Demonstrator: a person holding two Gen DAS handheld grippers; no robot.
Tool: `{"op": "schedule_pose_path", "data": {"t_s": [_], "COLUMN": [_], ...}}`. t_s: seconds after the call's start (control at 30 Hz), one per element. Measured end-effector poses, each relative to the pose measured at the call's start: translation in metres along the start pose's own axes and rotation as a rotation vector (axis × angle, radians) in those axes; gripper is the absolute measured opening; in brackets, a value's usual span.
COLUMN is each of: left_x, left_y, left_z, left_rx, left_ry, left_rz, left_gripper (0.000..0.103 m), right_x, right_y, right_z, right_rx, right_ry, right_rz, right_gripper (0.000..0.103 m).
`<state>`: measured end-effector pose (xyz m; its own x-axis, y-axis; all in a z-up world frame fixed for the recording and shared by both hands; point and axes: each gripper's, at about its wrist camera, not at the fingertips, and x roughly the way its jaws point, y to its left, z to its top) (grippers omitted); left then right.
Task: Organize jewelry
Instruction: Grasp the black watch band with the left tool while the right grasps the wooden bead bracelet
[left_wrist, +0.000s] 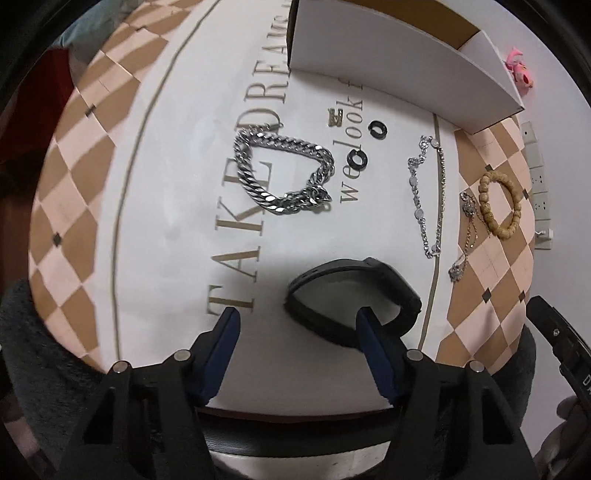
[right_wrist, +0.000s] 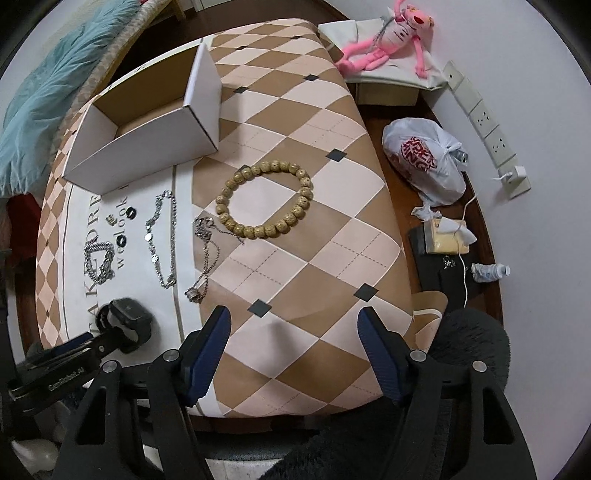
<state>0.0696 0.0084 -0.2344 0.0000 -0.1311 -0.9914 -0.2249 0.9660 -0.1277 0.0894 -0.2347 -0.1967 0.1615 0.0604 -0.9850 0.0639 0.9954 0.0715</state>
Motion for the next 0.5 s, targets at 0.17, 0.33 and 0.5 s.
{"op": "schedule_pose_path", "data": {"t_s": [0.17,0.33,0.5], "left_x": [-0.003,-0.005,-0.014], "left_y": [-0.008,-0.011,-0.014], "left_z": [0.006,0.014,0.022], "left_rx": [0.046,0.111,0.164], "left_ry": [-0.063,-0.136,-0.192], "left_rz": [0.044,0.120,0.195], "left_gripper": [0.017,0.009,0.009], "right_x": [0.006,0.018,0.030], "right_y": [-0.007,-0.016,-0.017], "right_z": [0.012,0.030,0.050], "right_rx": [0.032,0.091,0.124], "right_ry": [-0.007,-0.020,-0.054], "right_rz": [0.010,0.022,0.023], "right_gripper": [0.073,0.073,0.069]}}
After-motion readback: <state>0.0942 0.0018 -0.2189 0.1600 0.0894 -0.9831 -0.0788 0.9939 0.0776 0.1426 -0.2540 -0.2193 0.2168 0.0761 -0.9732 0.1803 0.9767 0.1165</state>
